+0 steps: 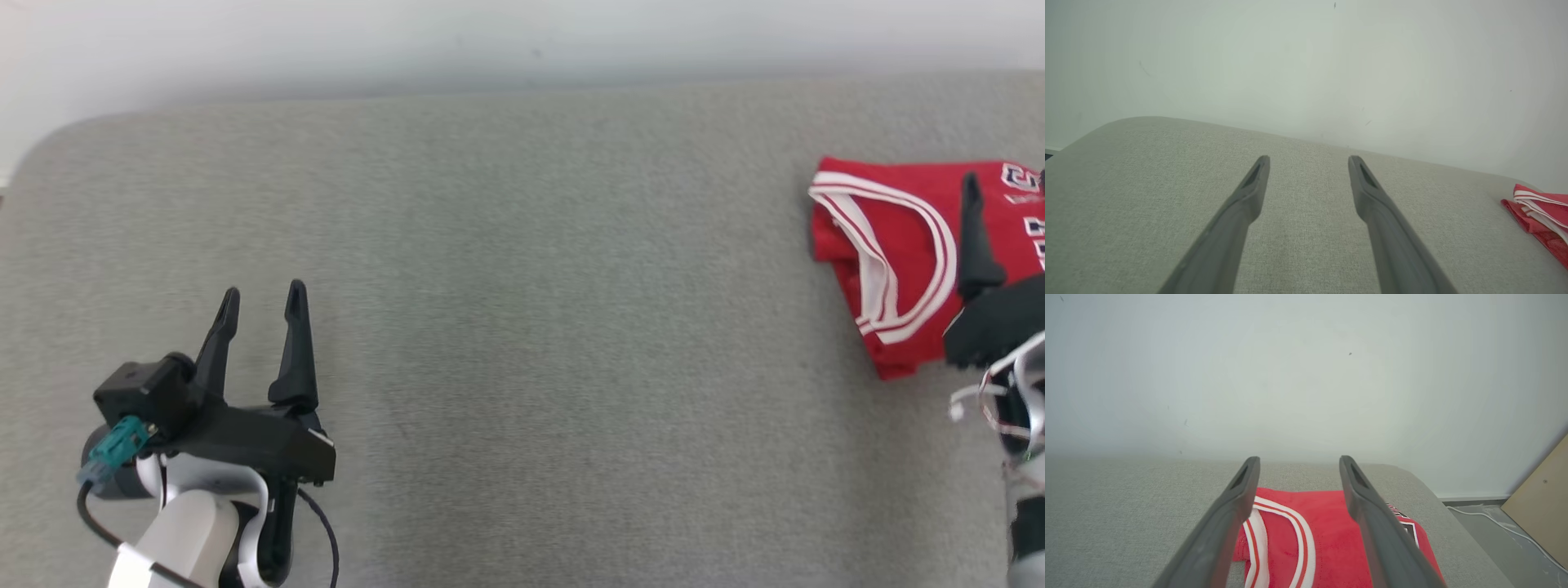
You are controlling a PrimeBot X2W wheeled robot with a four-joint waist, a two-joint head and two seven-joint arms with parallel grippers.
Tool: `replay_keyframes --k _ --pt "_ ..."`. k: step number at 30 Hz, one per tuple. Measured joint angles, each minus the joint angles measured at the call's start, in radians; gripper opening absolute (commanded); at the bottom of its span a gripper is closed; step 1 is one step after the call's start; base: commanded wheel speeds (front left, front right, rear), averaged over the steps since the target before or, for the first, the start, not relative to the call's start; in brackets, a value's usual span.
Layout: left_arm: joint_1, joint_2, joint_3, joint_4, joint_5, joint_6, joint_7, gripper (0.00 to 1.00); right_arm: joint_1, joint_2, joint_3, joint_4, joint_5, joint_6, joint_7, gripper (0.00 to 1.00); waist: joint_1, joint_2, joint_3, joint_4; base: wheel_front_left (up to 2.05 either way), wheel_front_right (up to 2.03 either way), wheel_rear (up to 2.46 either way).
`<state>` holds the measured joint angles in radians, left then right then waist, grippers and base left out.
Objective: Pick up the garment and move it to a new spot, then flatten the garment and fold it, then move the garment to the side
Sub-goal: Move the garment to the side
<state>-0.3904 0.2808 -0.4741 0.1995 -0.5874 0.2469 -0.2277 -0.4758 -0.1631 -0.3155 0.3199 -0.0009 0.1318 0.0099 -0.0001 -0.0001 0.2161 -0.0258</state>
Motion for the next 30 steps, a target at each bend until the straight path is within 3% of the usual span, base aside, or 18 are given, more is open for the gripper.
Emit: replay_keyframes --k 14,22,30 --pt "0.111 0.014 0.002 -0.012 -0.054 -0.019 0.007 1.00 0.377 0.108 -0.022 -0.428 0.097 0.000 0.073 1.00 -0.0001 0.0000 -0.110 0.155 0.00 0.00 0.00" --pt "0.165 0.013 0.010 -0.057 -0.076 -0.054 -0.011 1.00 0.466 0.112 0.009 -0.492 0.175 0.000 0.075 1.00 -0.0001 0.0001 -0.163 0.191 0.00 0.00 0.00" --pt "0.207 0.017 0.025 -0.089 -0.042 -0.091 -0.030 1.00 0.549 0.113 0.043 -0.514 0.238 0.000 0.005 1.00 0.0000 0.0000 -0.182 0.195 0.00 0.00 0.00"
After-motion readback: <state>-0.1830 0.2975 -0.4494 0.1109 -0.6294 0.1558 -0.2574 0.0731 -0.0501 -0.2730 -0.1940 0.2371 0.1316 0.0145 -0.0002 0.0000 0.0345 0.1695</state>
